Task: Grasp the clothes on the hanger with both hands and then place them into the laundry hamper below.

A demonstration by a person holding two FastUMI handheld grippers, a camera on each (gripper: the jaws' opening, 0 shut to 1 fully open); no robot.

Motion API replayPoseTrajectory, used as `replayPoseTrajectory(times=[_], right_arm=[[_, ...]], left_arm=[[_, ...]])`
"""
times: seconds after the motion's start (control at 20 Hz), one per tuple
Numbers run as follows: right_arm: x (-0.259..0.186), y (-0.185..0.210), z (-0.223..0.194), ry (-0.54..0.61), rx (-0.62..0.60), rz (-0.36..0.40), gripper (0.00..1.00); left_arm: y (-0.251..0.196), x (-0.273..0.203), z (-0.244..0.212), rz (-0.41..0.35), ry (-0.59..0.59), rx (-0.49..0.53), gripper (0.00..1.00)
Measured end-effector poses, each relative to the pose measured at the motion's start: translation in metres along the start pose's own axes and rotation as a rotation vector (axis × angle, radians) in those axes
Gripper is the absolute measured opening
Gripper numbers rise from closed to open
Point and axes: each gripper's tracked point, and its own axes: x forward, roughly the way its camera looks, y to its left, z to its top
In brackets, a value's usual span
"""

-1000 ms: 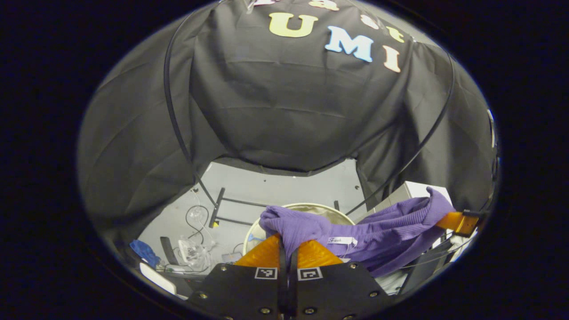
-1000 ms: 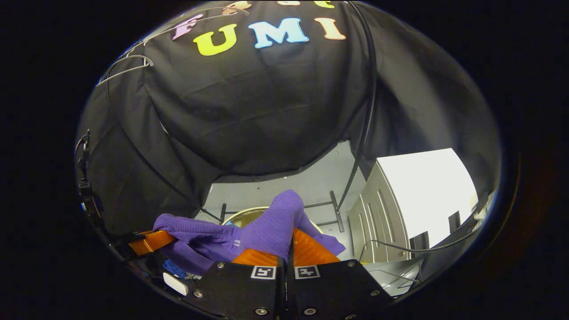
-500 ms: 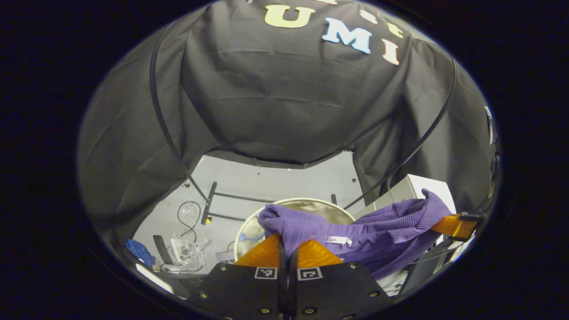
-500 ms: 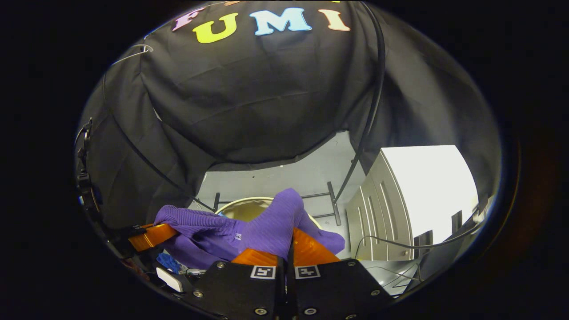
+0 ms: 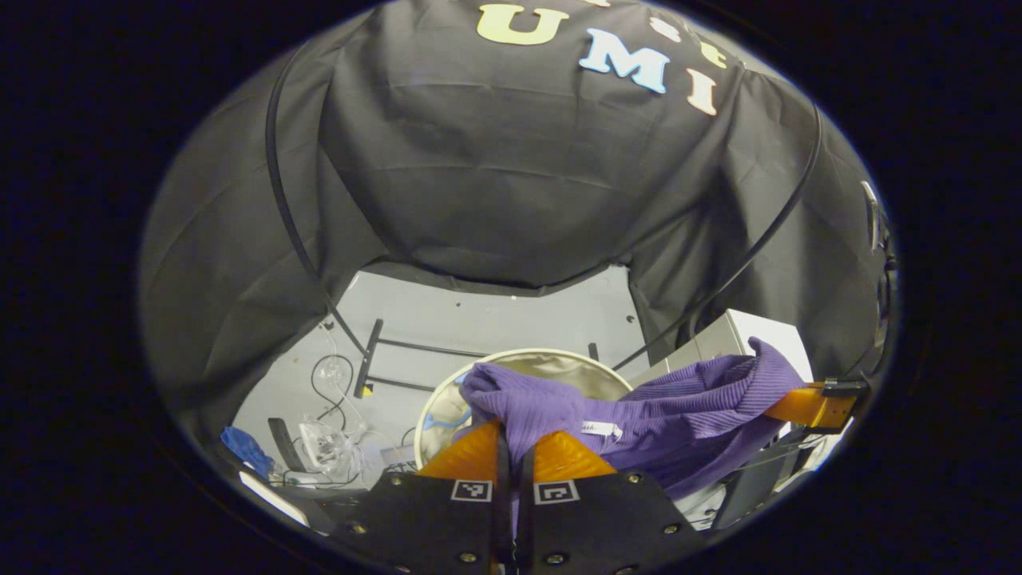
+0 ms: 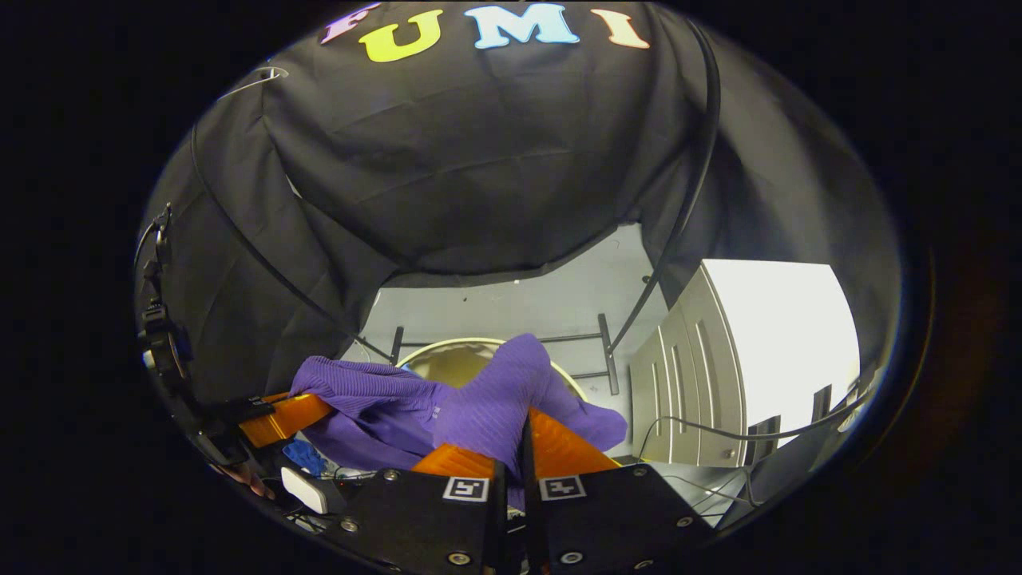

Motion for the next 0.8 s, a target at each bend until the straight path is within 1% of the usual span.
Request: replayPoseTrajectory(times=[0.05, 0.15, 0.2, 0.25, 0.3, 0.4, 0.45, 0.5, 0.55, 0.6, 0.65, 0.7, 0.8], right_arm=[[-0.002, 0.003, -0.002, 0.022, 0.005, 0.012, 0.11], [-0.007, 0.010, 0.001, 0.035, 0.008, 0.037, 0.17], [-0.010, 0.013, 0.003, 0.034, 0.006, 0.048, 0.25], [-0.017, 0.013, 0.006, 0.032, 0.004, 0.055, 0.29], [-0.022, 0.014, 0.009, 0.026, 0.004, 0.061, 0.45], [-0.043, 0.003, 0.018, -0.010, 0.010, 0.042, 0.75], [-0.054, -0.006, 0.024, -0.028, 0.010, 0.021, 0.91], [-0.067, -0.016, 0.030, -0.051, 0.012, 0.001, 0.96], [-0.080, -0.025, 0.039, -0.078, 0.017, -0.014, 0.96], [-0.092, -0.035, 0.047, -0.110, 0.021, -0.026, 0.96], [-0.105, -0.045, 0.056, -0.147, 0.027, -0.036, 0.96], [-0.118, -0.056, 0.063, -0.182, 0.035, -0.048, 0.96], [-0.146, -0.085, 0.083, -0.266, 0.040, -0.088, 0.96]], left_arm=[[0.002, -0.002, -0.003, 0.005, 0.020, 0.002, 0.05], [0.002, -0.007, -0.001, 0.006, 0.015, 0.025, 0.07], [0.005, -0.013, 0.004, 0.016, 0.001, 0.047, 0.10], [0.005, -0.018, 0.008, 0.014, -0.009, 0.065, 0.10], [0.000, -0.026, 0.008, 0.009, -0.011, 0.076, 0.14], [-0.006, -0.041, 0.014, 0.011, -0.028, 0.089, 0.57], [-0.007, -0.047, 0.020, 0.025, -0.046, 0.093, 0.78], [-0.003, -0.060, 0.027, 0.036, -0.065, 0.100, 1.00], [-0.005, -0.071, 0.033, 0.048, -0.084, 0.100, 1.00], [-0.006, -0.084, 0.042, 0.058, -0.112, 0.093, 0.95], [-0.009, -0.098, 0.052, 0.059, -0.147, 0.080, 1.00], [-0.013, -0.112, 0.061, 0.060, -0.177, 0.065, 0.95], [-0.021, -0.145, 0.082, 0.067, -0.237, 0.029, 0.95]])
